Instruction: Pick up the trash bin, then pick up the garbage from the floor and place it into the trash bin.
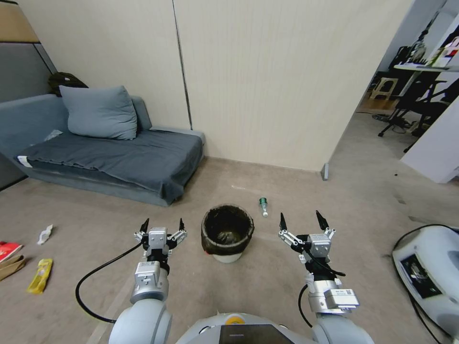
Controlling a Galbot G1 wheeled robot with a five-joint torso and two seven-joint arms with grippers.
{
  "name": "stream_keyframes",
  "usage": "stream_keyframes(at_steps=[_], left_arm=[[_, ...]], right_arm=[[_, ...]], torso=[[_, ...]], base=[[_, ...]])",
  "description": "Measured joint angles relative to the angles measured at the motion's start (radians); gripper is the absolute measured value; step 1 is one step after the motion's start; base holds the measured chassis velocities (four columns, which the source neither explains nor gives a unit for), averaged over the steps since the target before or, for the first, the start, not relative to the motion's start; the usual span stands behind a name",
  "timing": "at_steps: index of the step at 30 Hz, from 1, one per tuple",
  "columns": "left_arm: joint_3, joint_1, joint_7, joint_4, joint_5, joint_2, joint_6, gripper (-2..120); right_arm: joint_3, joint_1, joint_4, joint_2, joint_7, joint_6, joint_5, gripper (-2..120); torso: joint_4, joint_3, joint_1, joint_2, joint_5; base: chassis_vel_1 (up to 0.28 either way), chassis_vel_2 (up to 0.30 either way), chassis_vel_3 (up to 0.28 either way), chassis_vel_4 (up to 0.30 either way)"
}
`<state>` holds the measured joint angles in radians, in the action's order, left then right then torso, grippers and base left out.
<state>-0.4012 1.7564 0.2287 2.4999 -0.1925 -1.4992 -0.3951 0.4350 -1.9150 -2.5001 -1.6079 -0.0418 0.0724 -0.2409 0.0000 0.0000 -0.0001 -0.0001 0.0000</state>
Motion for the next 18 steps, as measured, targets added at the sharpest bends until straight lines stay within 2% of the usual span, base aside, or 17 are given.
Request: stream_keyframes(at_steps=[11, 18], left_arm=[[0.001, -0.001, 0.000, 0.000, -0.002, -0.001, 0.001, 100], [0.003, -0.001, 0.001, 0.000, -0.004, -0.003, 0.001, 100]], right_arm=[[0.000, 0.000, 0.000, 0.000, 0.005, 0.011, 0.005, 100], [-0.002, 0.001, 0.000, 0.000, 0.019, 0.036, 0.022, 100]], torso=[[-0.0002, 0.000, 0.000, 0.000, -0.0002], [-0.0001, 0.000, 0.000, 0.000, -0.0001]], base=[[-0.163, 0.149, 0.154, -0.153], [-0.049, 0.052, 0.056, -0.061]])
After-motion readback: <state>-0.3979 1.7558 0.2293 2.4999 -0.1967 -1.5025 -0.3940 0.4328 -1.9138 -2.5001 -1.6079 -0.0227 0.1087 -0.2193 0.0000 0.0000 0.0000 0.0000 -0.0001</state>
